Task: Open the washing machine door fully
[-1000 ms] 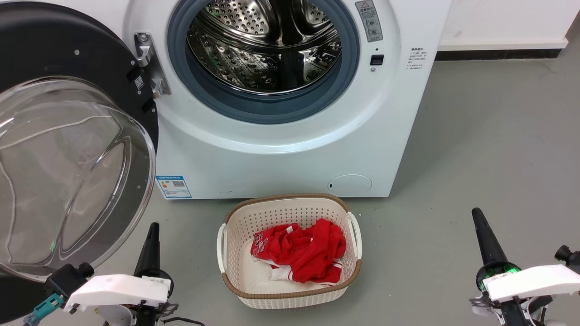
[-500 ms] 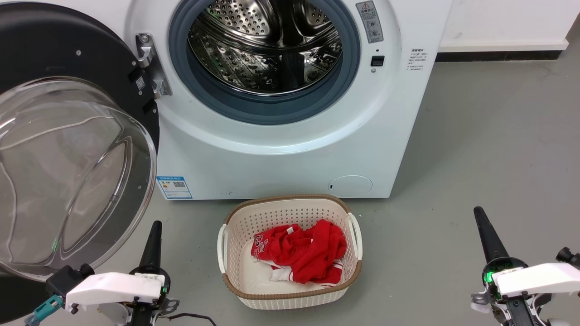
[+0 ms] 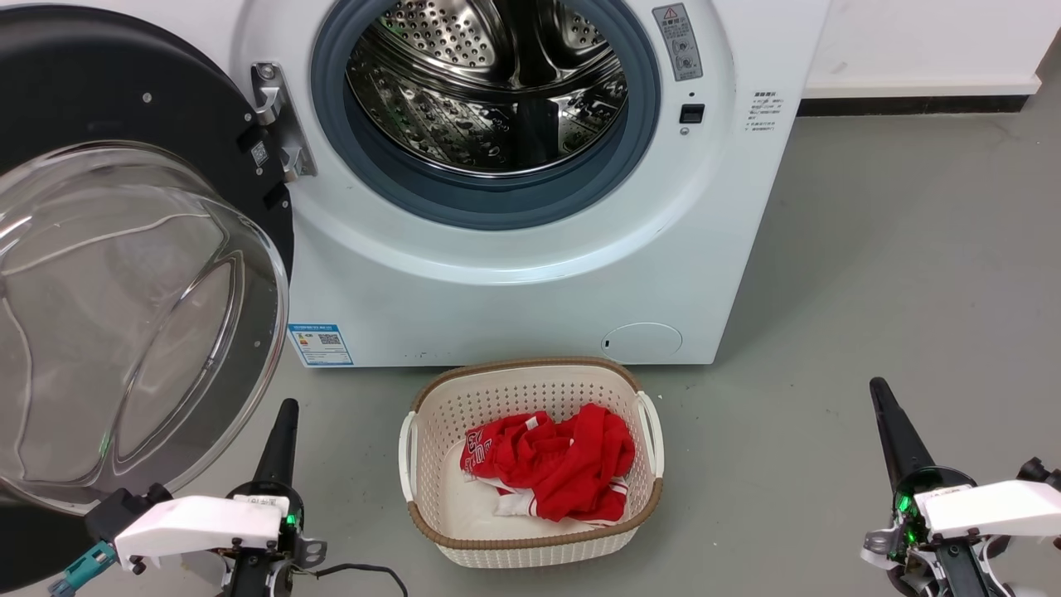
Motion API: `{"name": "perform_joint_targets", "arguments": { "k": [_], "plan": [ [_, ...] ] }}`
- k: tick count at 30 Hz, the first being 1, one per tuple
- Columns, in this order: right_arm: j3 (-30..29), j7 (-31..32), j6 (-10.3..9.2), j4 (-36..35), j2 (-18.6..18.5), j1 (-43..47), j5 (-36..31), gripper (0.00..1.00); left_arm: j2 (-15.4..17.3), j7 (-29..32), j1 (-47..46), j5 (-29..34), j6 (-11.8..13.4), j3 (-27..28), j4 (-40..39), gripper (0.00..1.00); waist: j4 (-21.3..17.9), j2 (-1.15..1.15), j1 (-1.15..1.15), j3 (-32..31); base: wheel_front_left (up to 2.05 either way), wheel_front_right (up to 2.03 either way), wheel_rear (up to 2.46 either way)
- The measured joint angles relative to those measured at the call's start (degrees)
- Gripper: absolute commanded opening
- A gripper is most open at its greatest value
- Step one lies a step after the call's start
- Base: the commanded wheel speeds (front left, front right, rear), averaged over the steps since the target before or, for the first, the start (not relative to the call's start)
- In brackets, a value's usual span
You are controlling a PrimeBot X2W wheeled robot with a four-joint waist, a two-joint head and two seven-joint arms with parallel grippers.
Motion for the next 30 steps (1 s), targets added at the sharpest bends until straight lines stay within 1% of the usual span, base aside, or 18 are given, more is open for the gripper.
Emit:
{"name": "perform_joint_targets", "arguments": {
  "k": [30],
  "plan": [
    [-1.24,1.83,0.0,2.92,0.1,-1.59,13.28,0.0,-0.48,3.5,-1.19,-12.77,-1.18,1.23,1.48,0.0,0.24,0.0,0.0,-0.39,0.0,0.0,0.0]
  ]
}}
